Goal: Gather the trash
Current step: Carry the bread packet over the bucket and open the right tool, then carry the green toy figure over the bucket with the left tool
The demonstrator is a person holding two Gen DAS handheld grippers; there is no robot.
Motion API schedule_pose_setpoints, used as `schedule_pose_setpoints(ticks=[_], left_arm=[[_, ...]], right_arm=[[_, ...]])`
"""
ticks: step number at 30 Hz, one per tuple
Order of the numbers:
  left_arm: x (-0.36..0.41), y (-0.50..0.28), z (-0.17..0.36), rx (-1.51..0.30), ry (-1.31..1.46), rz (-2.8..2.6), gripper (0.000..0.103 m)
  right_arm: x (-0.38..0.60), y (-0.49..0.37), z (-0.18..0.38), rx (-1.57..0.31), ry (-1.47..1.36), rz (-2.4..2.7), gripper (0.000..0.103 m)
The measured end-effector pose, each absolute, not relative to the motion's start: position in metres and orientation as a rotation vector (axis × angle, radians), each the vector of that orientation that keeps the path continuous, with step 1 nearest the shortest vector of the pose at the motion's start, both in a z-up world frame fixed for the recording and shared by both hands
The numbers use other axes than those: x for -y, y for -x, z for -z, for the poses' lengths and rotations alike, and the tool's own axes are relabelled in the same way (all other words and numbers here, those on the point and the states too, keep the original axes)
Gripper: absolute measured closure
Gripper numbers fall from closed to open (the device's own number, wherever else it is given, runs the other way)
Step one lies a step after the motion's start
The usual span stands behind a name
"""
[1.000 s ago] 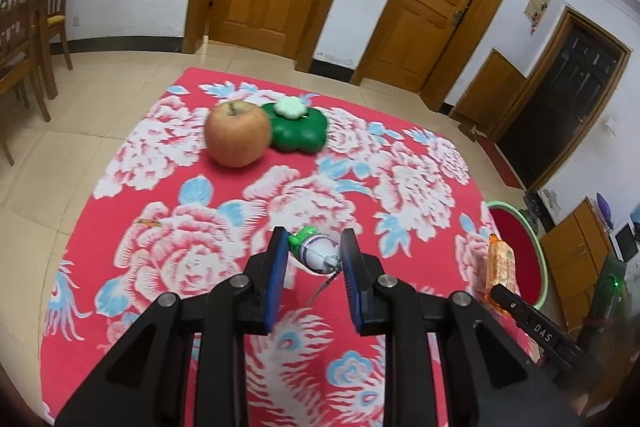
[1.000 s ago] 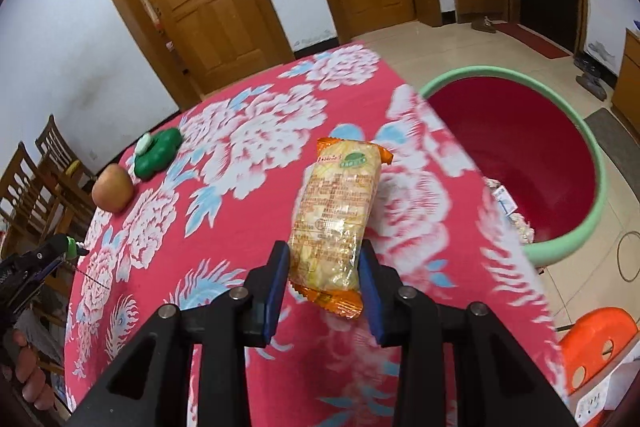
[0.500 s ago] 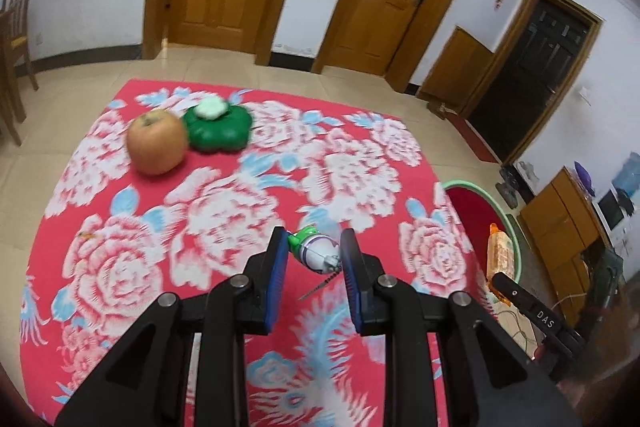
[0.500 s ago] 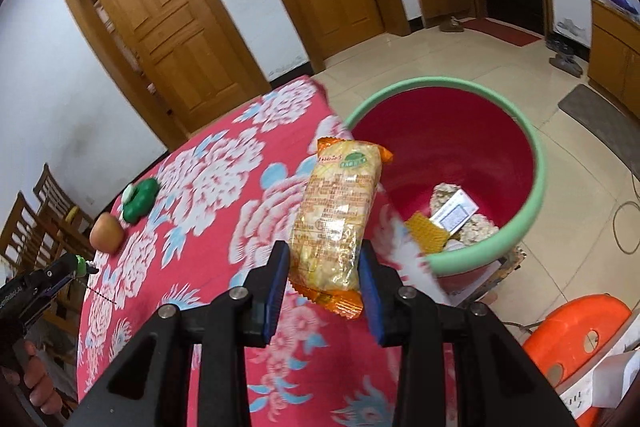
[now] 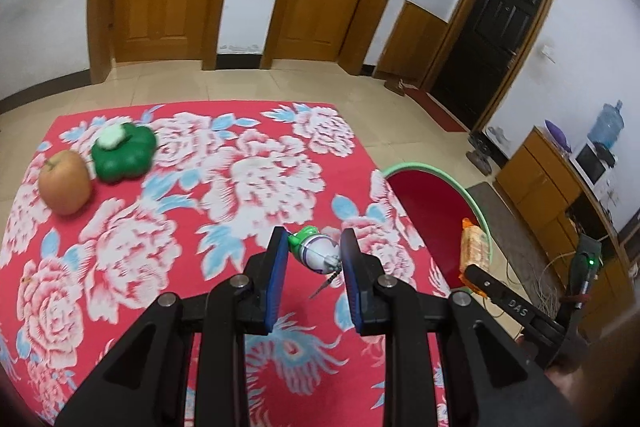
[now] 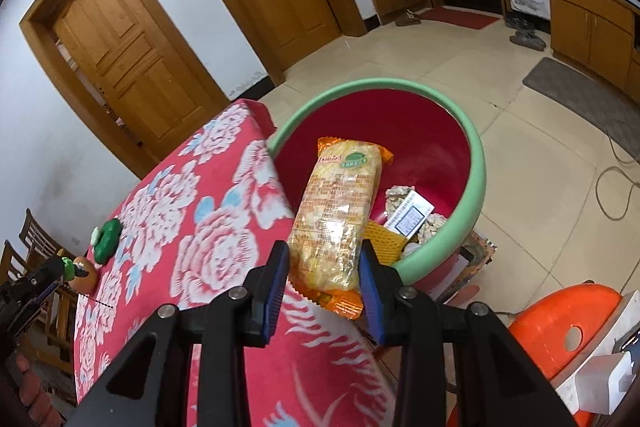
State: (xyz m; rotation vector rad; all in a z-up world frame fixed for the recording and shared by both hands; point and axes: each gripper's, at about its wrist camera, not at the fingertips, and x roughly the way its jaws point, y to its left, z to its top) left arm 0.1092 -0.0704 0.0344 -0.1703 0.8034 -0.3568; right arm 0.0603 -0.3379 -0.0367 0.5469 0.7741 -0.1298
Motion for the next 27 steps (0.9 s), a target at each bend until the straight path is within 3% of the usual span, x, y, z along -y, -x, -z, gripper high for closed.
schedule_pose_setpoints(ticks=[7, 10, 17, 27], left_arm=[[0.102, -0.122, -0.034, -0.814, 0.127, 0.4, 0.077], [0.117, -0.127, -0.033, -0.816, 0.107, 0.423, 0.077], [0.156, -0.14, -0.028, -0.825, 0.088, 0.487, 0.077], [0.217, -0.163, -0.016, -0.826, 0.065, 0.584, 0.077]], right_arm=[[0.353, -0.068, 0.051, -0.792, -0.6, 0.166, 0.06], [0.356, -0.067, 0.051, -0.786, -0.611, 0.169, 0.046], [0.363, -0.058, 0.041, -0.75, -0.62, 0.201, 0.033], [0.375, -0.047, 0.044, -0.769, -0.63, 0.236, 0.029]])
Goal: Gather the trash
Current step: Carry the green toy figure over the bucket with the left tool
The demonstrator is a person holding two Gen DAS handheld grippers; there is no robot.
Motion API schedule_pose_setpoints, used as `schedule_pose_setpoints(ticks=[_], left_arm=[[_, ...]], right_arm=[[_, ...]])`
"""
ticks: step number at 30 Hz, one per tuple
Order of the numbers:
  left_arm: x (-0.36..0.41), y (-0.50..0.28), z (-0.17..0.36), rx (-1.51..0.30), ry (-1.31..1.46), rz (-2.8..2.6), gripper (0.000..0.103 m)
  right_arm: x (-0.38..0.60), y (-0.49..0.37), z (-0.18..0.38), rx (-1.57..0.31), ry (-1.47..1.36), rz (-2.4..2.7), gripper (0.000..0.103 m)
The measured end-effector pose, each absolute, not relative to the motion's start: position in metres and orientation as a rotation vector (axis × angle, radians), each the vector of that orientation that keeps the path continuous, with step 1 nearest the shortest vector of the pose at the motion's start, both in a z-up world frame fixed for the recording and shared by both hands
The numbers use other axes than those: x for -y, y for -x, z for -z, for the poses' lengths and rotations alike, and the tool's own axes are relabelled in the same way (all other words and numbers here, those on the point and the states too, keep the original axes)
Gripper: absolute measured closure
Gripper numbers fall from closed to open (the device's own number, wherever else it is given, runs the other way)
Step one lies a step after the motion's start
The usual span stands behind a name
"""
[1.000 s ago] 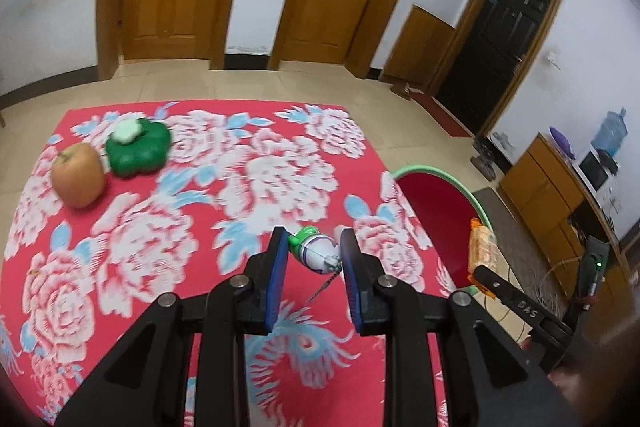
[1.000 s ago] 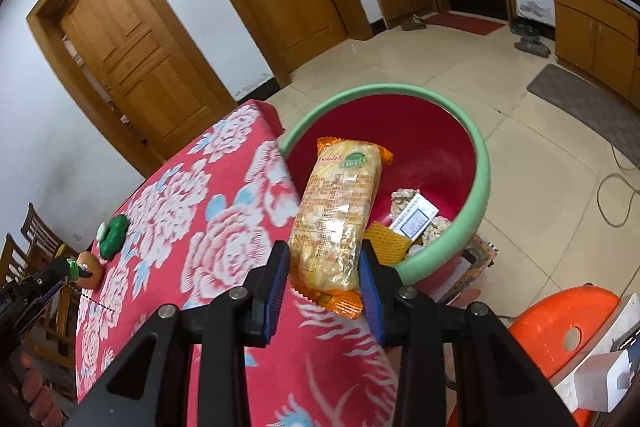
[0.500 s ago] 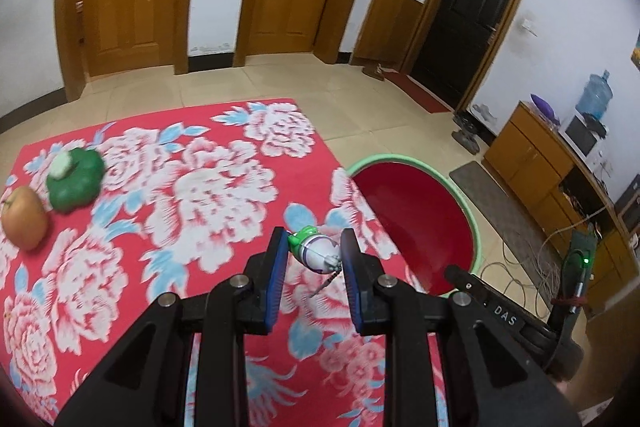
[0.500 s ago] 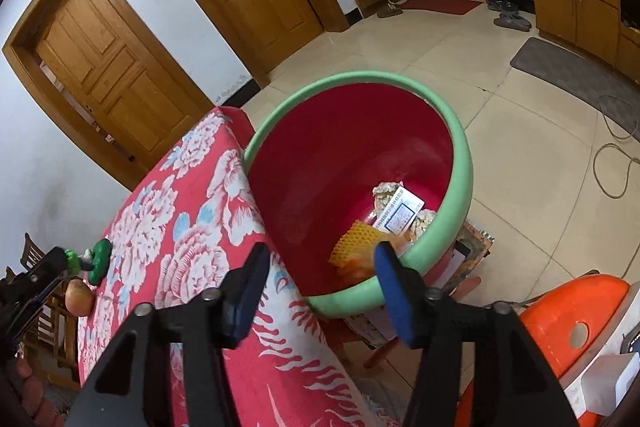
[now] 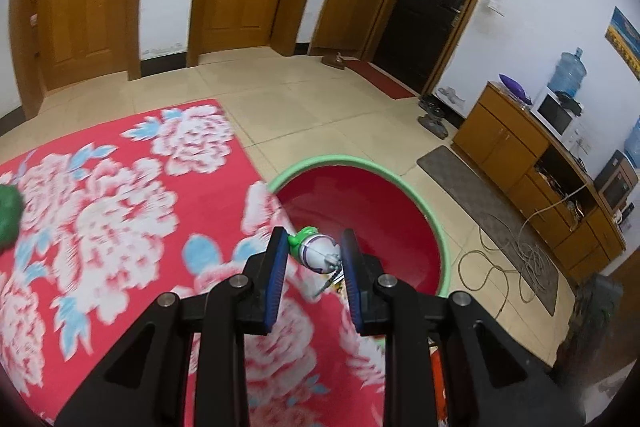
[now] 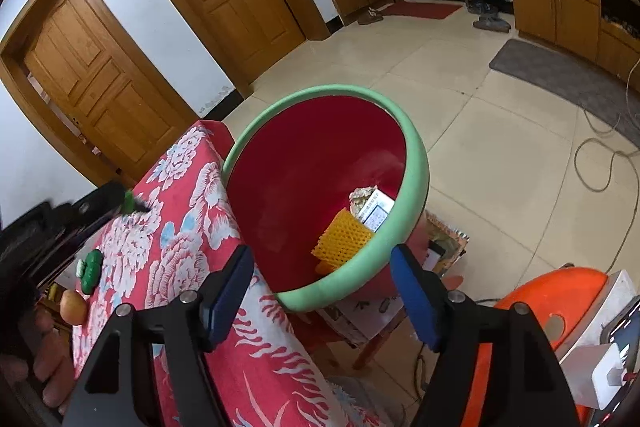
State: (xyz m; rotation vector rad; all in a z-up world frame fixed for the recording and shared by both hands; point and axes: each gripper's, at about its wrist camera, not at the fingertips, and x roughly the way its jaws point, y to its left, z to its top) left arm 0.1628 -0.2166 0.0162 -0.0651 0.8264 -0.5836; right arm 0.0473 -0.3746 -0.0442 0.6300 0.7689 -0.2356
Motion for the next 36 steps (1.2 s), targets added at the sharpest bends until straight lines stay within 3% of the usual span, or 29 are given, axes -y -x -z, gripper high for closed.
schedule_pose_setpoints(ticks=[5, 8, 15, 31, 36], left_arm=[[0.244, -0.176, -0.011, -0.821, 0.018, 0.562, 0.076], [0.251, -0.182, -0.009, -0.834, 0.009, 0.549, 0.063], [0.246, -0.184, -0.007, -0.842, 0.017, 0.526, 0.052], [0.218, -0.176, 0.045, -0.968, 0.005, 0.486, 0.053], [0.221, -0.174, 0.048, -0.965, 0.0, 0.482, 0.062]], right_arm=[[0.377, -0.047, 0.048, -0.771, -0.622, 0.241, 0.029], [0.38, -0.047, 0.051, -0.779, -0.625, 0.249, 0.029], [0.384, -0.044, 0.051, -0.774, -0.638, 0.256, 0.028], [0.384, -0.04, 0.047, -0.745, -0.657, 0.227, 0.028], [0.387, -0.04, 0.05, -0.75, -0.673, 0.22, 0.028]])
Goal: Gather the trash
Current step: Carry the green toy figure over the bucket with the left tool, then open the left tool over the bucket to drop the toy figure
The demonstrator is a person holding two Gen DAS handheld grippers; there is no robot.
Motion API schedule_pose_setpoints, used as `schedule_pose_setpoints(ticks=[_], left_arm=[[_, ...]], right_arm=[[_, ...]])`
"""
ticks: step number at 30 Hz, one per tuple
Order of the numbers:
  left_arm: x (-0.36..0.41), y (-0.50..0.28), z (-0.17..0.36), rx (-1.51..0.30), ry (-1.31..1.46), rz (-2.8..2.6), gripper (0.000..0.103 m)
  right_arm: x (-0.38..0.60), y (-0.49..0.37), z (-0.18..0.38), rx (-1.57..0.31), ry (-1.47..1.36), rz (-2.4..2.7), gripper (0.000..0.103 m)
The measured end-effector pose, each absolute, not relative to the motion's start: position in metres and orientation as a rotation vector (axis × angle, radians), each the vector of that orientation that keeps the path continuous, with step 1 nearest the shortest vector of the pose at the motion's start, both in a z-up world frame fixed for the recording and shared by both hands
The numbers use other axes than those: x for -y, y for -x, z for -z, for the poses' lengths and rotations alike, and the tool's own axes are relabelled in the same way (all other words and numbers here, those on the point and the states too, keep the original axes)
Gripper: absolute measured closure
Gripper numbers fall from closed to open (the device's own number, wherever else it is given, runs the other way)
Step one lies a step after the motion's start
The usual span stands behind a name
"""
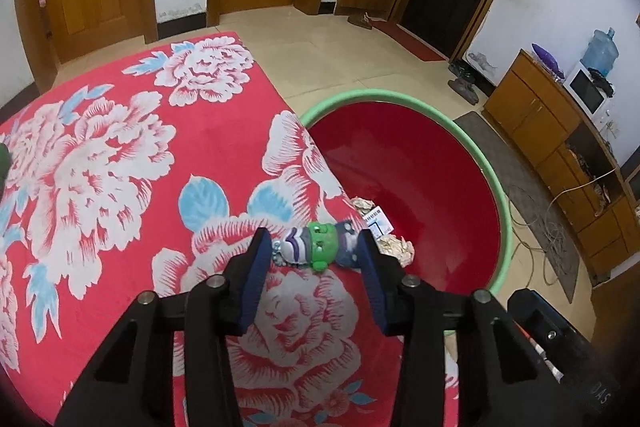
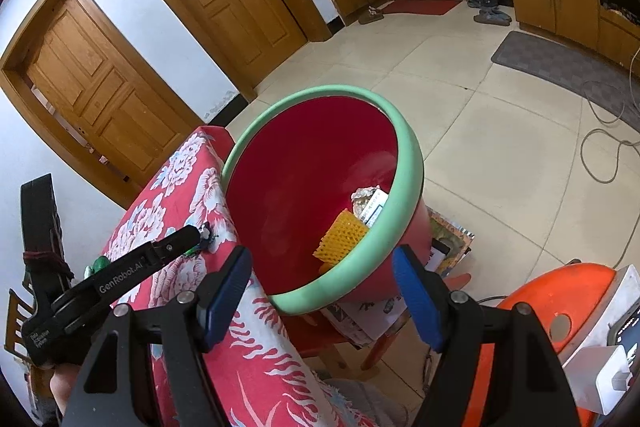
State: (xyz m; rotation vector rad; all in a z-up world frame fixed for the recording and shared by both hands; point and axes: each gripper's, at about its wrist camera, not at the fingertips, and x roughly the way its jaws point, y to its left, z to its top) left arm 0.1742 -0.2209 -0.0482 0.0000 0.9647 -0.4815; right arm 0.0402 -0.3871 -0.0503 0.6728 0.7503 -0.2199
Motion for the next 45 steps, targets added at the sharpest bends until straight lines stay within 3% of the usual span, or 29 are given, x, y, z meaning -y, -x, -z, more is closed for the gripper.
schedule_pose_setpoints(ticks=[5, 6, 10, 26, 28, 30, 41, 43, 44, 45], left_arm=[[0.223, -0.174, 0.046, -0.96, -0.007, 0.474, 0.063], [0.225, -0.174, 0.046, -0.959, -0.012, 0.477, 0.07], [0.234, -0.176, 0.044, -0.952, -0.011, 0.505, 0.076], [0.253, -0.19, 0.036, -0.949, -0.018, 0.543, 0.079], [0.252, -0.188, 0.037, -0.95, -0.027, 0.536, 0.076], [0.249, -0.184, 0.037, -0.945, -0.033, 0.534, 0.062], [0.245, -0.175, 0.052, -0.962, -0.053, 0.518, 0.051], [0.248, -0.173, 0.052, -0.955, -0.06, 0.534, 0.057], [0.249, -0.172, 0.052, -0.954, -0.05, 0.557, 0.068], [0.25, -0.172, 0.052, -0.962, -0.039, 0.578, 0.073]], right_arm=[[0.391, -0.04, 0.053, -0.748, -0.682, 0.226, 0.028], [0.391, -0.04, 0.053, -0.747, -0.683, 0.227, 0.028], [0.393, -0.039, 0.054, -0.74, -0.685, 0.228, 0.028], [0.399, -0.04, 0.057, -0.738, -0.693, 0.236, 0.028], [0.399, -0.04, 0.057, -0.738, -0.691, 0.237, 0.028], [0.399, -0.04, 0.057, -0.737, -0.691, 0.236, 0.028], [0.401, -0.039, 0.058, -0.735, -0.684, 0.238, 0.028], [0.4, -0.039, 0.058, -0.733, -0.68, 0.241, 0.028], [0.4, -0.039, 0.058, -0.732, -0.679, 0.241, 0.028], [0.4, -0.039, 0.058, -0.732, -0.678, 0.242, 0.028]])
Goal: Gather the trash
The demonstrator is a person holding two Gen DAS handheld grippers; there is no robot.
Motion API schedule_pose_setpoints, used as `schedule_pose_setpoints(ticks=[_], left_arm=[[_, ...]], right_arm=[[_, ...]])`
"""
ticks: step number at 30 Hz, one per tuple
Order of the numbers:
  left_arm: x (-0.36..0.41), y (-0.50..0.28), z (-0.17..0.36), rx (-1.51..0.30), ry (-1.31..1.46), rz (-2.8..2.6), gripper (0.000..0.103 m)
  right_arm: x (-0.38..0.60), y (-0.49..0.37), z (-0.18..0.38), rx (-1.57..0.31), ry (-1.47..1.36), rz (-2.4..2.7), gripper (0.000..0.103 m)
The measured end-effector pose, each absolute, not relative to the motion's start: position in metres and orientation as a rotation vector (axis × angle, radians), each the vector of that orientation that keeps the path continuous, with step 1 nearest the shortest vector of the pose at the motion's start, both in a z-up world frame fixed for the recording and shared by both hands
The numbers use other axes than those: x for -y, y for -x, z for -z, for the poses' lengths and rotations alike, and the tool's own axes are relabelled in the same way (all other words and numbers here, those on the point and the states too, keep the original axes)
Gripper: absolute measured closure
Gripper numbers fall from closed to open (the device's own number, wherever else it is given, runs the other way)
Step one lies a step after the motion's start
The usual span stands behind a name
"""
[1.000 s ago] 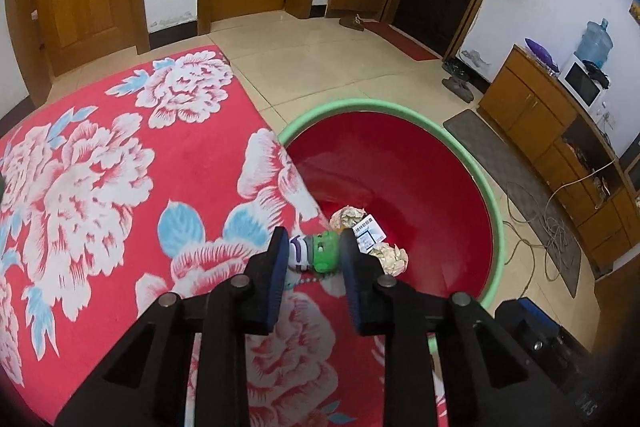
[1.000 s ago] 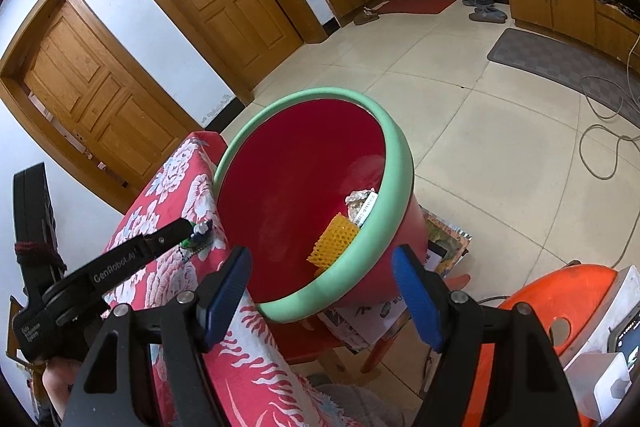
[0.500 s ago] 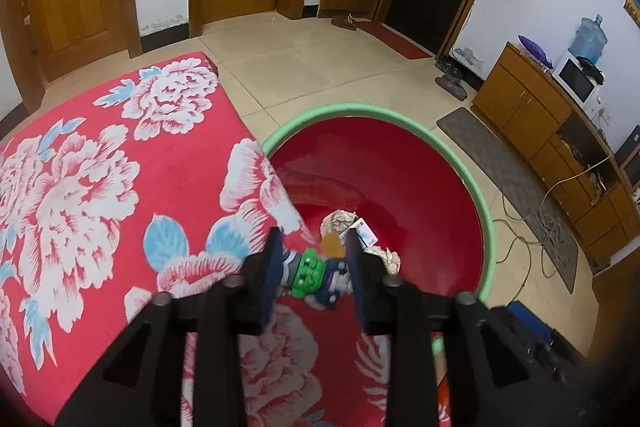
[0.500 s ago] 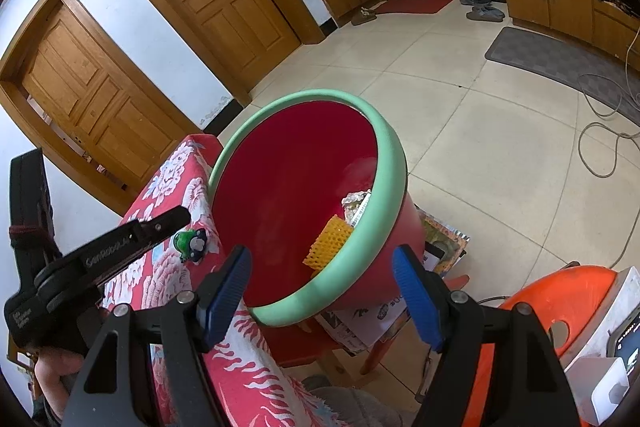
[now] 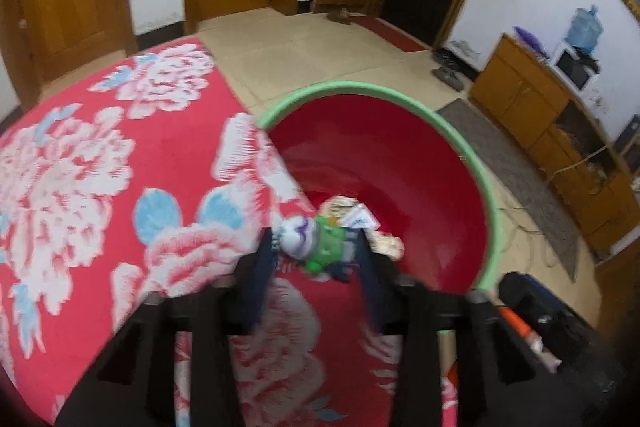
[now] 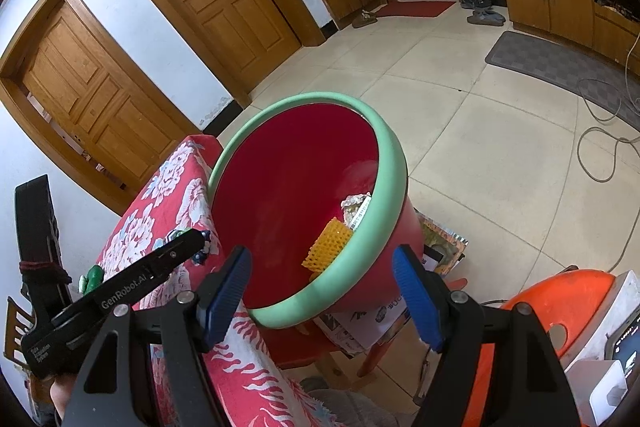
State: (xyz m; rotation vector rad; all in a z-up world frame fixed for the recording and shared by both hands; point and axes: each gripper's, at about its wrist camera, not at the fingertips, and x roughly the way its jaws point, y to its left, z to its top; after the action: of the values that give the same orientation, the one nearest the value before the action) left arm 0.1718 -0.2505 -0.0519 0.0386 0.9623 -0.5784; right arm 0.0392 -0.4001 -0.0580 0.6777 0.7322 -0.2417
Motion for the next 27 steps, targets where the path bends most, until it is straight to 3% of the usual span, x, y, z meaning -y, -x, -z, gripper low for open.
schedule_pose_setpoints(ticks=[2, 3, 10, 14, 20, 24, 27], left_arm=[[0.256, -0.173, 0.051, -0.956, -0.054, 0.581, 0.075], [0.258, -0.173, 0.05, -0.955, -0.056, 0.591, 0.083], [0.28, -0.192, 0.04, -0.944, -0.036, 0.623, 0.082], [0.279, -0.193, 0.033, -0.929, -0.031, 0.601, 0.055], [0.259, -0.182, 0.02, -0.907, -0.028, 0.55, 0.054], [0.233, -0.168, 0.012, -0.902, 0.011, 0.509, 0.042], [0.214, -0.155, 0.004, -0.884, 0.009, 0.462, 0.042]], right_arm=[[0.4, -0.039, 0.058, -0.735, -0.678, 0.24, 0.028], [0.4, -0.039, 0.057, -0.735, -0.678, 0.24, 0.028], [0.401, -0.041, 0.057, -0.74, -0.675, 0.247, 0.028], [0.402, -0.042, 0.056, -0.74, -0.673, 0.254, 0.028], [0.398, -0.037, 0.049, -0.728, -0.66, 0.246, 0.028], [0.389, -0.032, 0.038, -0.711, -0.637, 0.231, 0.028], [0.38, -0.028, 0.029, -0.704, -0.618, 0.215, 0.027]])
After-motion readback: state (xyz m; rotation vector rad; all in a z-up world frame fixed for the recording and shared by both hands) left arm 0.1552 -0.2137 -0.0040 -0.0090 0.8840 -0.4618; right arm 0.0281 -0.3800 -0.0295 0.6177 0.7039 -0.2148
